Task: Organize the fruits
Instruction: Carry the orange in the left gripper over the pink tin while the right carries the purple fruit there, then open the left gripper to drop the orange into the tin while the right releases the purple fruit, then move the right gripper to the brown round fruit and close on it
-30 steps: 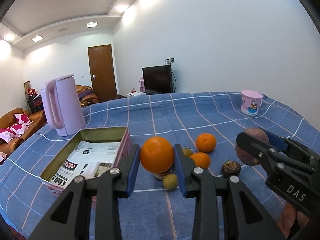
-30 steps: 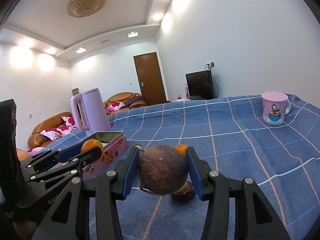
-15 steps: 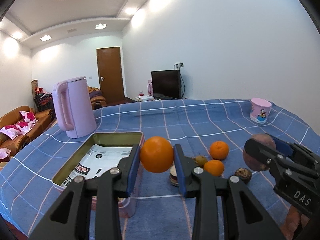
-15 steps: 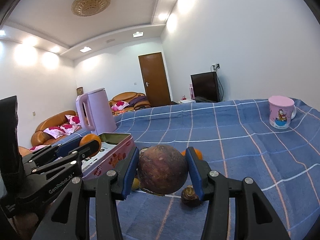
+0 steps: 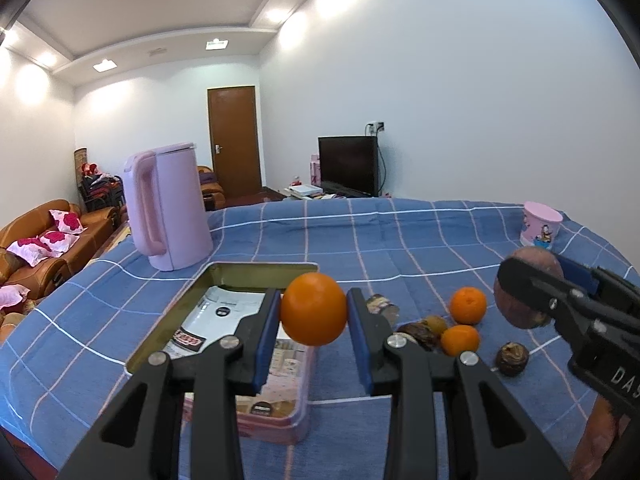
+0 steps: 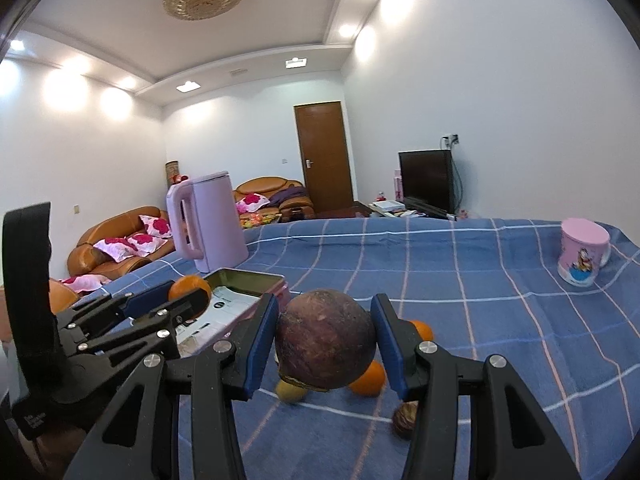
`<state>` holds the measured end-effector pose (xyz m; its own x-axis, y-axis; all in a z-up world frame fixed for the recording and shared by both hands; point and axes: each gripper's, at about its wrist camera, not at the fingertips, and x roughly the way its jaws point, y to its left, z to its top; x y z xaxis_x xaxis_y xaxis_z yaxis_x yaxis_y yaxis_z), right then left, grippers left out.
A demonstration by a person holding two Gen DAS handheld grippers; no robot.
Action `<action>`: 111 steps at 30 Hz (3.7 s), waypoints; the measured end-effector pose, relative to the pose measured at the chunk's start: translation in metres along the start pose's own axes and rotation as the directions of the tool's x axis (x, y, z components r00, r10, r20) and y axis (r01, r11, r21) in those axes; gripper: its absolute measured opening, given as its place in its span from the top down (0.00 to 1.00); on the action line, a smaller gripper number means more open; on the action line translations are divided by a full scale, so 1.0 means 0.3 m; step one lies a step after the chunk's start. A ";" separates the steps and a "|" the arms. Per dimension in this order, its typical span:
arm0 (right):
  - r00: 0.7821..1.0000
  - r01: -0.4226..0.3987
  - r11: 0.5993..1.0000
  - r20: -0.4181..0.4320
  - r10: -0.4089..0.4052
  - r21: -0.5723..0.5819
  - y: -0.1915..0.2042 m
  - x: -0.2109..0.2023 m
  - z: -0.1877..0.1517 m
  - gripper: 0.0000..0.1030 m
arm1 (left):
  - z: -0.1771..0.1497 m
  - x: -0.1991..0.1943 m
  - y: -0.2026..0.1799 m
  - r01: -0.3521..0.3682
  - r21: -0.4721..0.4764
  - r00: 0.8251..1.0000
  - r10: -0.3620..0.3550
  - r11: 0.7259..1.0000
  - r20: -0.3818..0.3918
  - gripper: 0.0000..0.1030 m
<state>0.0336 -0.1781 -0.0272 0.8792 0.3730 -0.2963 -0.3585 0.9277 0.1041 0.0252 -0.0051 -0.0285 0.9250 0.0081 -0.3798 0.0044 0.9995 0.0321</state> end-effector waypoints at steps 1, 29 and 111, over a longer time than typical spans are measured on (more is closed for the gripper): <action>1.000 -0.005 1.000 -0.002 0.005 -0.006 0.010 0.009 0.007 0.51 | 0.001 0.005 0.011 -0.005 -0.003 1.000 0.005 1.000 -0.004 0.66; 0.979 -0.149 0.984 -0.155 0.133 -0.096 0.275 0.413 0.085 0.51 | 0.001 0.229 0.300 -0.128 -0.059 0.981 0.118 0.990 -0.152 0.66; 0.904 0.210 0.977 -0.376 -0.205 -0.026 -0.162 0.153 -0.139 0.31 | -0.091 0.142 -0.147 0.196 0.067 0.936 -0.167 0.978 -0.310 0.29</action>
<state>0.0783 -0.2067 -0.0854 0.7500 0.1417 -0.6461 -0.1738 0.9847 0.0142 0.0539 -0.0481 -0.0715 0.7475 -0.1494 -0.6472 0.2113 0.9772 0.0186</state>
